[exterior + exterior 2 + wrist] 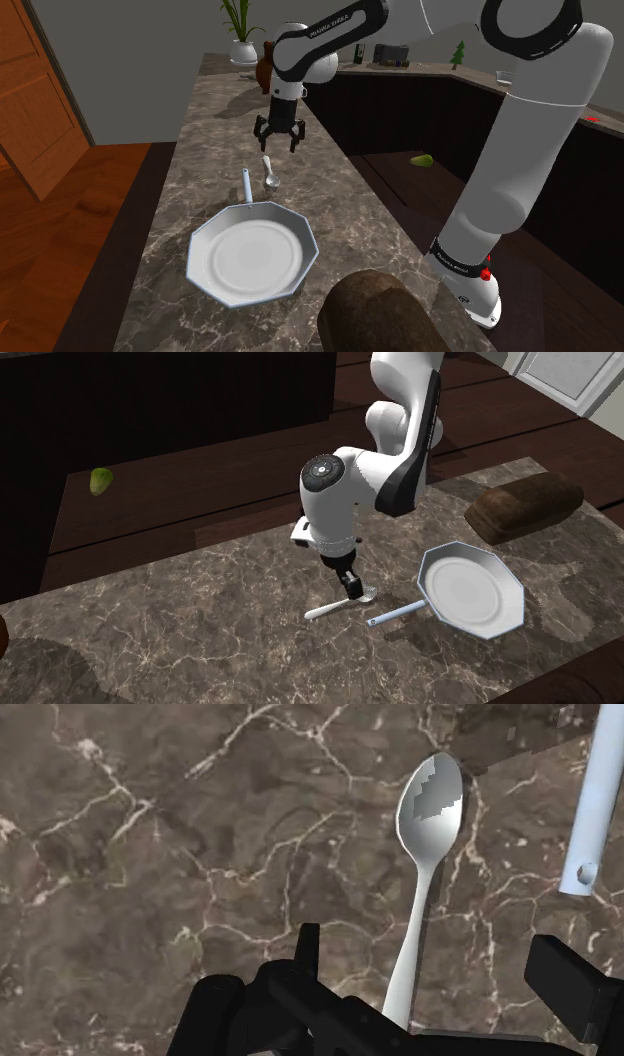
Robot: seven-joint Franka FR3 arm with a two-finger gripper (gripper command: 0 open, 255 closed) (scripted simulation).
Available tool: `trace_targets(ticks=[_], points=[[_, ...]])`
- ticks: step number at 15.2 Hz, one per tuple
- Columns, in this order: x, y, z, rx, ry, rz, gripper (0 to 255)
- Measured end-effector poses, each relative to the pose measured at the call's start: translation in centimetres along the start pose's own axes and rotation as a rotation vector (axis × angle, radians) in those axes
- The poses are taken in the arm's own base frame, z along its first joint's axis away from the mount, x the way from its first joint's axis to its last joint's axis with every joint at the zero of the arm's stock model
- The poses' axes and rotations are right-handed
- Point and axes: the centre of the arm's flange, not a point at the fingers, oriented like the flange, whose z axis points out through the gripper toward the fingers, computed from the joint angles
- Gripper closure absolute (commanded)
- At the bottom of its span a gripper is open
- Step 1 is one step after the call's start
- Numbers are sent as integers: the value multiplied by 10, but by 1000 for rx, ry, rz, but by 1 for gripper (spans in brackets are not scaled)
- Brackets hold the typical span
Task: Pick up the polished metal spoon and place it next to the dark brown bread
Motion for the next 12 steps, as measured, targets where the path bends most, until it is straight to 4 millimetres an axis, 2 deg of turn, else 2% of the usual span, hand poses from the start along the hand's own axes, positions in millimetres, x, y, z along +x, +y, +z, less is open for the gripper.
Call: trace_targets(ticks=[2,3,10,12], points=[[21,-8,16,7,1,39,0],[26,-11,20,9,0,51,0],[31,-13,57,11,1,63,0],[31,-12,62,11,1,63,0]])
